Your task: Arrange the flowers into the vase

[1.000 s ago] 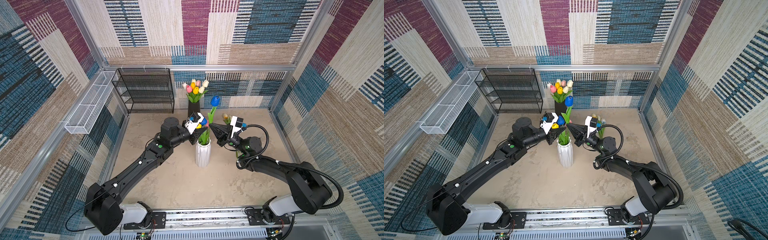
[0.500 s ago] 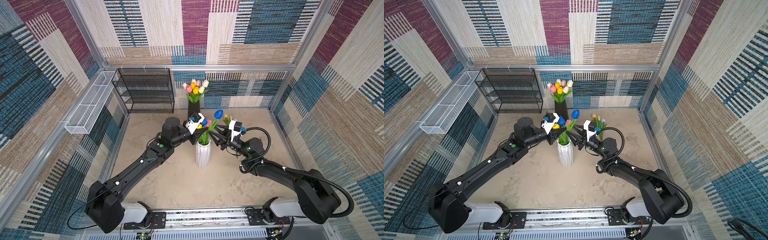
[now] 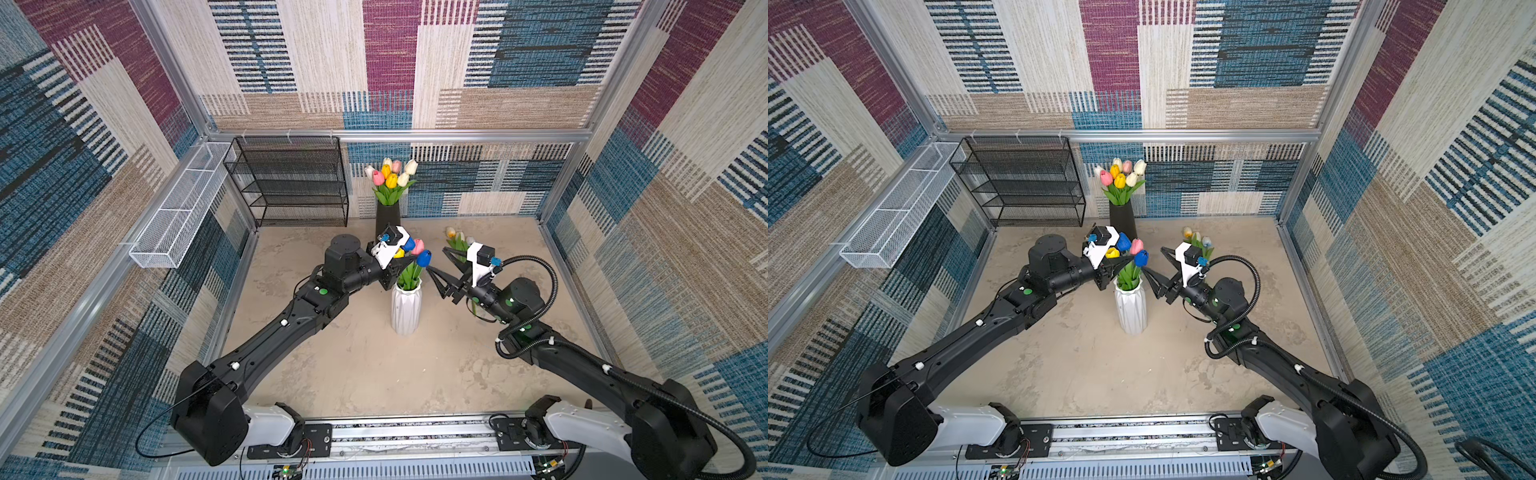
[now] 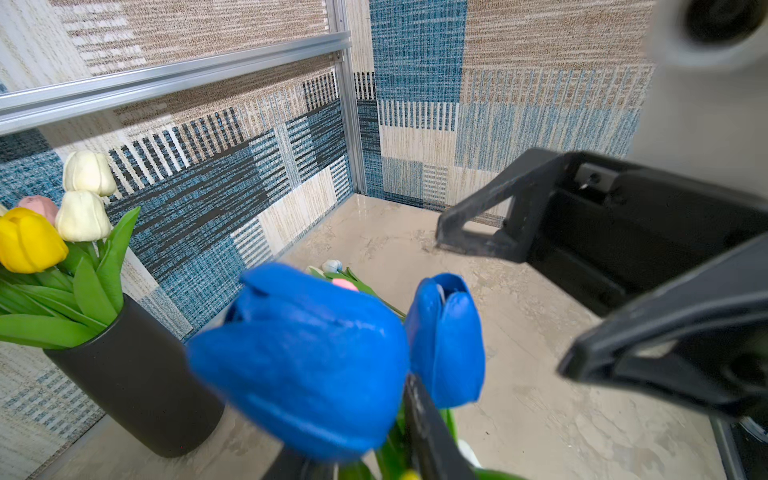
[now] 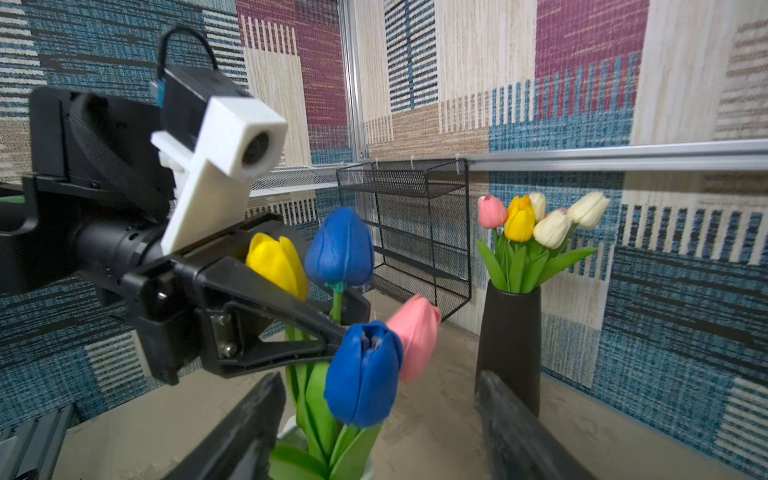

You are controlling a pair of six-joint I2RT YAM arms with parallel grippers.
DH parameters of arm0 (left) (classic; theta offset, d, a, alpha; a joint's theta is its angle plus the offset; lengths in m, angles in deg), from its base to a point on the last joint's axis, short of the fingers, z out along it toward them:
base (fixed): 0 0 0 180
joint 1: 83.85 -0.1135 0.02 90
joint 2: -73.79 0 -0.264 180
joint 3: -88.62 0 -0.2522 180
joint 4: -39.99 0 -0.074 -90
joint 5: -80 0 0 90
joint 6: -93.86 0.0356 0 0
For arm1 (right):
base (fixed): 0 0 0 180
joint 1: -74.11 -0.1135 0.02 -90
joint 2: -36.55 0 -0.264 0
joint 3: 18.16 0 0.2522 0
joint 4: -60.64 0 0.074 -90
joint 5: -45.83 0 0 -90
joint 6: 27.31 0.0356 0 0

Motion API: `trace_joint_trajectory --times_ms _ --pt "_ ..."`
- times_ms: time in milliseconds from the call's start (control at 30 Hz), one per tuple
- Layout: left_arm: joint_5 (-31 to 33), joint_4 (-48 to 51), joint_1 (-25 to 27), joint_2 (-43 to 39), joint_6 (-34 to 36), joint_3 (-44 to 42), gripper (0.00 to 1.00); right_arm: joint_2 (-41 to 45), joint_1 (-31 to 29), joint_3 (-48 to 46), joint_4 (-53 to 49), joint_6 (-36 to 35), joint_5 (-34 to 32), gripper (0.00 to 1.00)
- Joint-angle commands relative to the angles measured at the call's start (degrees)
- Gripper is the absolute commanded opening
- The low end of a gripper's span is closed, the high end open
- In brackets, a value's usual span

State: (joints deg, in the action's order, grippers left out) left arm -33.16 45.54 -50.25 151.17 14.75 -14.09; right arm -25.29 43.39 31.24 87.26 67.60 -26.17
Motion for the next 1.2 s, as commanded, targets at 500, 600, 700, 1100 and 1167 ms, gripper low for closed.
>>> trace_joint_trajectory --times_ms 500,600,700,1100,1167 --pt "-1.53 -1.45 -0.04 0.14 -1.01 -0.26 0.3 -20.75 27.69 31.01 -61.32 6.93 -4.07 0.48" --pt "-1.45 -1.23 -0.03 -0.04 -1.01 -0.25 0.3 -27.68 29.22 31.68 -64.26 5.2 -4.96 0.4" --pt "-1.33 -1.84 -0.03 -0.39 -1.21 -0.89 0.3 -34.53 29.31 33.69 -66.2 3.01 -4.64 0.37" --pt "-1.59 -2.16 -0.03 -0.44 -1.23 -1.41 0.31 -48.78 28.84 37.57 -61.91 2.91 0.37 0.34" --pt "-1.62 -1.9 -0.03 -0.26 -1.18 -1.21 0.3 -50.08 28.61 38.27 -61.16 3.21 0.63 0.33"
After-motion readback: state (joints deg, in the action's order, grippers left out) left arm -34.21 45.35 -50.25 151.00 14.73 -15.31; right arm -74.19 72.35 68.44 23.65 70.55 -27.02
